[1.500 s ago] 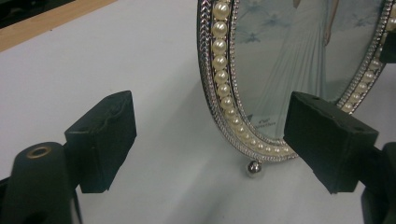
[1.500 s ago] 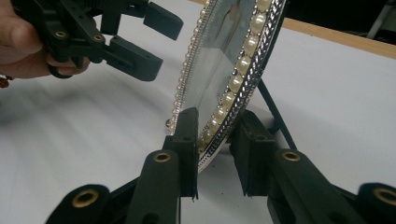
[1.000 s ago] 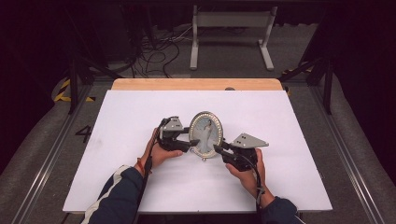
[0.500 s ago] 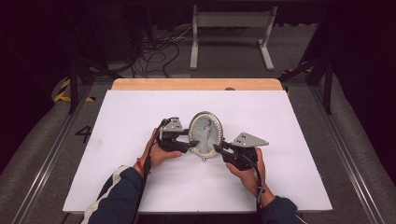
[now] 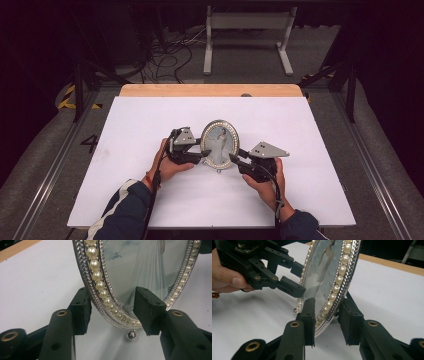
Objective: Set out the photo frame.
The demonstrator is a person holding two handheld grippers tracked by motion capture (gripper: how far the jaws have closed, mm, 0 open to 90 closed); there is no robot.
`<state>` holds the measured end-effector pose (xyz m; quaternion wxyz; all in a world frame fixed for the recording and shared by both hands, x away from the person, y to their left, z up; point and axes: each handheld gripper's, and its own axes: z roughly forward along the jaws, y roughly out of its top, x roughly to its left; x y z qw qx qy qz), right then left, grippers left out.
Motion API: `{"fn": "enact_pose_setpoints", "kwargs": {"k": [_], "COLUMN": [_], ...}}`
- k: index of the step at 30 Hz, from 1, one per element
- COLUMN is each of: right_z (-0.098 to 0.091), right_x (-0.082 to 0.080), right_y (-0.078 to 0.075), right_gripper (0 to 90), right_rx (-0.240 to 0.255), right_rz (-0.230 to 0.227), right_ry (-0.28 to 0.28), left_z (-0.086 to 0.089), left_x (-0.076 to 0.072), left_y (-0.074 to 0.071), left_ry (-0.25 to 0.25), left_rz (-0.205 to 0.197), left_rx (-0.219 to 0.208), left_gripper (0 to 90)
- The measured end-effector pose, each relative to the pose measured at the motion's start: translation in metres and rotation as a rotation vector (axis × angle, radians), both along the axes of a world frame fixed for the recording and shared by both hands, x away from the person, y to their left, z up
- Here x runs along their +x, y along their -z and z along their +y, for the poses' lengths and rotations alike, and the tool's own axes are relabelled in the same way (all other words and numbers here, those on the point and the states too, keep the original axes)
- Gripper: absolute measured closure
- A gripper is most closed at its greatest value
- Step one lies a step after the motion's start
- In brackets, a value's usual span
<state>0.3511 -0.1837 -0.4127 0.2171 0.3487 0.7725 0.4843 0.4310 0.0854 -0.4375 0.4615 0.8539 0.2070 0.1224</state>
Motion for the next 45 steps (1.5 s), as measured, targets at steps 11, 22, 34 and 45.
{"fn": "enact_pose_setpoints", "kwargs": {"k": [11,22,34,45], "right_z": [-0.004,-0.005,-0.008,-0.01], "right_x": [-0.005,-0.004,-0.001,0.003], "right_y": [-0.001,-0.001,0.0,0.001], "right_gripper": [76.5,79.5,78.7,77.9], "right_rx": [-0.005,0.0,0.006,0.005], "right_rz": [-0.018,-0.017,-0.018,-0.015], "right_ry": [0.02,0.015,0.039,0.055], "left_z": [0.0,0.001,0.003,0.004], "left_x": [0.003,0.001,-0.005,-0.012], "left_y": [0.001,0.001,0.0,-0.001], "left_ry": [0.008,-0.001,0.0,-0.009], "left_rz": [0.015,0.029,0.025,0.011], "left_rx": [-0.044,-0.049,-0.032,0.008], "left_gripper": [47.4,51.0,56.4,58.1]}}
